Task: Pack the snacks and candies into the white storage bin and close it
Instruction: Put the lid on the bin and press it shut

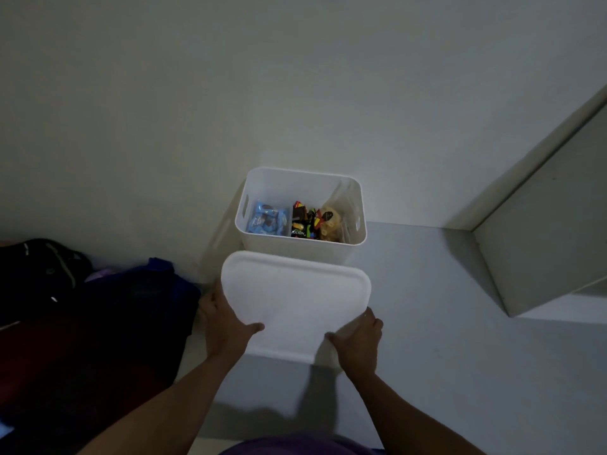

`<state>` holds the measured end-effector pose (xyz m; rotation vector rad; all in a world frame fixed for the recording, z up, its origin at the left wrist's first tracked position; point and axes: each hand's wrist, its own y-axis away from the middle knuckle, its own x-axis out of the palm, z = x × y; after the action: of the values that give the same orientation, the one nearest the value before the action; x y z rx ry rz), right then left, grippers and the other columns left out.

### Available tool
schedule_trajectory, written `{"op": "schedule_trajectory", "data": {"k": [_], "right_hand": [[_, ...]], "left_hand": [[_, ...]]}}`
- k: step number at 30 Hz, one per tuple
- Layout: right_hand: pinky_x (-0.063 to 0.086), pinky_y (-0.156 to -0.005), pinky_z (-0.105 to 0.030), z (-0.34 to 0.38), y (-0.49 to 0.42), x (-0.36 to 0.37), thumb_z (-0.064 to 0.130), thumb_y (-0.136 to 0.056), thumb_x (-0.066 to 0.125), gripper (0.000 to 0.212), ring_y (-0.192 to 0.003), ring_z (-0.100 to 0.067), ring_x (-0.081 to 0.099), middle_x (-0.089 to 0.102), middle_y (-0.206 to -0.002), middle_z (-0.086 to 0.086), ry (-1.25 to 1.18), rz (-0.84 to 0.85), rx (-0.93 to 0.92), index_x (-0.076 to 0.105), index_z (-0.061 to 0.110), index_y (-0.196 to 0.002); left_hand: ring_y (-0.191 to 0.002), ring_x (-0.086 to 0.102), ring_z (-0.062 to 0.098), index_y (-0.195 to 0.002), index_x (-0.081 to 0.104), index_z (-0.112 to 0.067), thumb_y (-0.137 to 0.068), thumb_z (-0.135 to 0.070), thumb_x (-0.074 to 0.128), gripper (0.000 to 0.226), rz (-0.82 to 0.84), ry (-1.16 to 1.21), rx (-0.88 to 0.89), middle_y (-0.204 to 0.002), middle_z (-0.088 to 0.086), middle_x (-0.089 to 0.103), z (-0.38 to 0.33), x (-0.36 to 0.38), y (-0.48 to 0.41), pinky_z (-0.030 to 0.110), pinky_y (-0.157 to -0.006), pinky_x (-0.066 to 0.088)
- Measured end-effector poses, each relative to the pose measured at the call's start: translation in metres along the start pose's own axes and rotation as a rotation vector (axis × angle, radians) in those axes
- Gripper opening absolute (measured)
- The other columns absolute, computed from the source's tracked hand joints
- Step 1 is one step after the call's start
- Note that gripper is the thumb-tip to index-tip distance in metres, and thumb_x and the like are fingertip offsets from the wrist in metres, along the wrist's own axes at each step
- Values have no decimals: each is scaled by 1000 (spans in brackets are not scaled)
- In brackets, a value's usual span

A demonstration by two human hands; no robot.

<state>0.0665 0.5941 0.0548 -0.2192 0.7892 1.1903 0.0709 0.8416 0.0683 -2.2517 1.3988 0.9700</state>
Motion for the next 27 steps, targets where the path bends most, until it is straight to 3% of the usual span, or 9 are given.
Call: {"op": "schedule_trajectory", "data": {"k": [3,7,12,15,19,23,27], "right_hand": [[47,-93,-47,26,-15,-11,28,-59,93,102,-125,-30,40,36,-127,-6,-76,-91,-79,33,16,-141],[47,-94,-47,67,-45,-28,45,-52,94,111,-125,-25,39,35,-131,-5,-139,-143,-169,32,21,-142],[44,-97,-51,117,-86,-42,50,-57,90,109,-131,-29,32,35,-136,-7,-184,-174,-245,30,25,-144],[43,-98,-51,134,-110,-49,53,-56,88,108,-130,-28,35,35,-134,-6,-185,-135,-223,29,31,-143],[41,-101,-50,147,-139,-50,54,-62,86,101,-130,-31,34,35,-133,-8,-165,-81,-210,31,30,-143],[40,-104,-56,153,-169,-43,54,-70,80,90,-132,-36,31,34,-136,-11,-141,-53,-142,33,27,-142],[40,-106,-55,149,-192,-37,48,-85,68,72,-128,-37,40,35,-136,-13,-166,-4,-125,35,21,-143]], "left_hand": [[-127,30,32,-154,15,-16,-42,-25,100,141,-52,61,58,-144,15,26,-26,-5,-15,43,-107,35],[-132,32,31,-154,14,-21,-43,-34,99,141,-66,137,112,-147,12,30,-53,-12,-57,49,-108,35],[-123,50,25,-141,41,-23,-40,-61,92,119,-49,238,103,-136,3,54,-81,-24,-116,50,-102,47],[-114,58,21,-132,51,-24,-42,-65,88,106,-17,241,147,-127,-1,61,-93,-30,-142,45,-96,52],[-113,58,23,-132,49,-22,-52,-58,89,97,39,210,163,-128,0,60,-103,-28,-161,43,-95,52],[-120,51,24,-142,36,-18,-65,-45,88,97,106,238,156,-138,5,46,-105,-16,-174,38,-97,46],[-118,54,26,-146,29,-22,-71,-52,81,96,161,195,124,-138,3,50,-106,-6,-186,43,-98,48]]}}
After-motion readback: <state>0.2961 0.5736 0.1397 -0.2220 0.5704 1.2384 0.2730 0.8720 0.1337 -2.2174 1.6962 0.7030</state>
